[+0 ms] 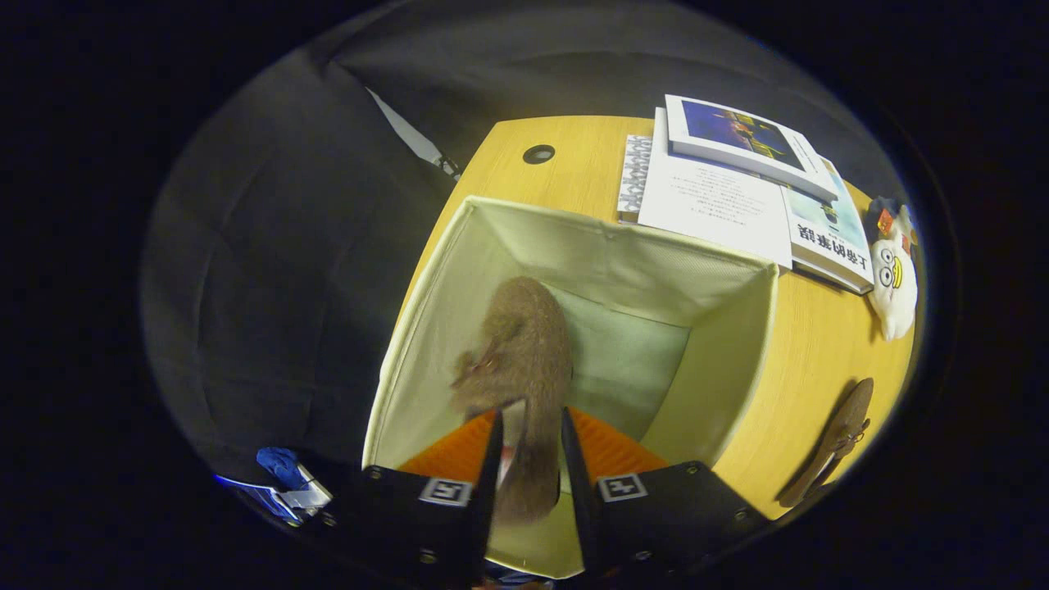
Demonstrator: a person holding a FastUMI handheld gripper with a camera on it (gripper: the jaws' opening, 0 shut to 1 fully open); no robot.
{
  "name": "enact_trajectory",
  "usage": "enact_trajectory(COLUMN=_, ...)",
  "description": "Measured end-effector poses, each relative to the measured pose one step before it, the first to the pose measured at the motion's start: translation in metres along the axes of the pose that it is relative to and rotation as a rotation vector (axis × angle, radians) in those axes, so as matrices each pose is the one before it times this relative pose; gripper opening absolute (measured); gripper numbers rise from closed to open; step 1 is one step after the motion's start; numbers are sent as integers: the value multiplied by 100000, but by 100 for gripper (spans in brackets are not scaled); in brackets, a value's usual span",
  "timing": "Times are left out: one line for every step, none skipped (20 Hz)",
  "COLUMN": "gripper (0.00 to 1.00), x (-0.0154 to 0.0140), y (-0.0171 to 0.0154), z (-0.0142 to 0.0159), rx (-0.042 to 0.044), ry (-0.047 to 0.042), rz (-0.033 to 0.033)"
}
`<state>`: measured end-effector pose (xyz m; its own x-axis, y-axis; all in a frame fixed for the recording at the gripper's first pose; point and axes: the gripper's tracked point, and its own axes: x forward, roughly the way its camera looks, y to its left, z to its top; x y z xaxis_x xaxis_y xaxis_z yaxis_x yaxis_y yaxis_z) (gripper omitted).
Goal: Open the storage box then place both shoes into the box .Put the left shoe in first, then the right shoe, with the right side of both shoes facing outward in a uniform manner.
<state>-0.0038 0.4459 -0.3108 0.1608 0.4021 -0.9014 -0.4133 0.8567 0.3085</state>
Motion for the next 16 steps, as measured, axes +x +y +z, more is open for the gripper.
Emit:
enact_trajectory(gripper=65, x=-568, y=-282, z=214, rx=-1475, ry=-1006, rz=-931)
enact_trajectory(gripper=88, x=-244, y=-330, z=155, rx=-1083, ry=-1639, rz=-239)
enact_trajectory(gripper=92, x=-544, y=7, z=261, rx=-242, ry=-930, rz=909)
enact_trajectory(gripper=92, x=-740, y=-37, z=159, rx=400, ry=-357, rz=1237)
enact_trajectory(gripper=92, x=-719, y=13, z=36, rx=668, ry=-421, rz=1460)
enact_trajectory(gripper=92, x=-710, y=-214, z=223, rx=160, ry=-582, rz=988)
enact_trajectory(gripper=92, x=-707, y=-329, z=161, rx=-120, ry=-964, rz=716)
enact_trajectory(gripper=92, x=-792, y=-496, z=148, rx=-407, ry=-742, rz=206)
enact_trajectory(gripper=92, x=-655, y=-548, z=56, rx=-174, ry=-510, rz=380)
enact_trajectory(gripper=92, x=-714, y=-627, z=148, rx=212, ry=-767, rz=380)
enact_trajectory(gripper=92, x=-649, y=-882, z=96, rx=49, ry=-803, rz=-1056)
enact_trajectory(gripper=93, x=-725, y=-1134, z=267, rx=-707, ry=-1255, rz=-1670)
enact_trajectory(gripper=96, x=-310, y=-750, z=157, rx=-606, ry=-1714, rz=-474)
enact_trajectory(gripper=98, x=-568, y=-1006, z=168, rx=-350, ry=-1089, rz=-1280)
enact_trajectory(gripper=98, x=-509, y=-867, z=5, rx=-223, ry=-1150, rz=-304)
enact_trajectory(gripper=98, x=-497, y=-740, z=-14, rx=-37, ry=-731, rz=-111)
